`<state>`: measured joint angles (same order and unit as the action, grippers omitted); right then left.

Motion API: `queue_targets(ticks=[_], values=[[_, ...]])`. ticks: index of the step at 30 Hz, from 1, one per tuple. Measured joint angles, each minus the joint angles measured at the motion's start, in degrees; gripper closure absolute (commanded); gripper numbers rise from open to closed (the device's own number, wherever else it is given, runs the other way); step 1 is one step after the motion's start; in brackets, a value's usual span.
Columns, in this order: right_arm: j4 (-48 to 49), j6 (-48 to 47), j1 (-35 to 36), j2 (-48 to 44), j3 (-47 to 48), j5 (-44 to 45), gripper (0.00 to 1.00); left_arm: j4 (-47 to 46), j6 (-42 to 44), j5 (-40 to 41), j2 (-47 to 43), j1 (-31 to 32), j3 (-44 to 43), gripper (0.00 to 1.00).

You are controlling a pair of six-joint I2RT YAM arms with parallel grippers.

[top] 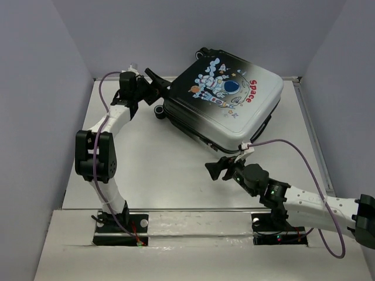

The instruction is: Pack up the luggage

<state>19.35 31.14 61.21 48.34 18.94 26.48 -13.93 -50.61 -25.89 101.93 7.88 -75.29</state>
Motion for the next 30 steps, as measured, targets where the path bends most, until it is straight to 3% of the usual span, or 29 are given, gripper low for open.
queue_targets(ticks=[6,10,11,13,14,16,17,20,25,30], values=[[-5.5,1.9,0.0,-3.7,-1.4,-0.8,0.08,-0.3,-2.8,-0.6,5.8,0.0,-7.2,0.13],[-9.2,3.7,0.0,-6.7,-1.8,0.3,0.06,-0.7,-4.3,-0.9,9.9,-0.1,-11.1,0.35],[-10.7,4.5,0.0,-7.4,-1.8,1.4,0.13,-1.1,-4.7,-1.0,10.5,-0.1,-11.6,0.58],[-14.5,6.1,0.0,-8.5,-1.8,4.0,0.29,-1.7,-5.5,-0.9,11.5,-0.2,-12.3,0.77],[-16.5,7.0,0.0,-8.9,-1.7,5.5,0.44,-1.8,-5.9,-1.1,11.7,-0.4,-12.5,0.94],[-21.0,8.5,0.0,-9.4,-1.4,8.4,0.65,-2.5,-6.0,-1.3,11.9,-0.5,-12.5,0.94],[-23.7,9.2,-0.4,-9.4,-0.9,9.7,0.81,-3.0,-6.1,-1.4,11.9,-0.5,-12.5,0.94],[-28.7,11.0,-2.4,-9.4,0.9,12.2,0.93,-6.5,-6.2,-0.7,11.3,-0.6,-10.2,0.94],[-33.6,12.2,-8.5,-10.4,2.4,15.0,0.93,-15.0,-6.9,2.6,2.6,-1.6,4.5,0.94],[-35.8,11.9,-16.7,-11.1,2.7,15.3,0.92,-15.8,-6.5,7.5,-18.8,-4.4,24.0,0.94]])
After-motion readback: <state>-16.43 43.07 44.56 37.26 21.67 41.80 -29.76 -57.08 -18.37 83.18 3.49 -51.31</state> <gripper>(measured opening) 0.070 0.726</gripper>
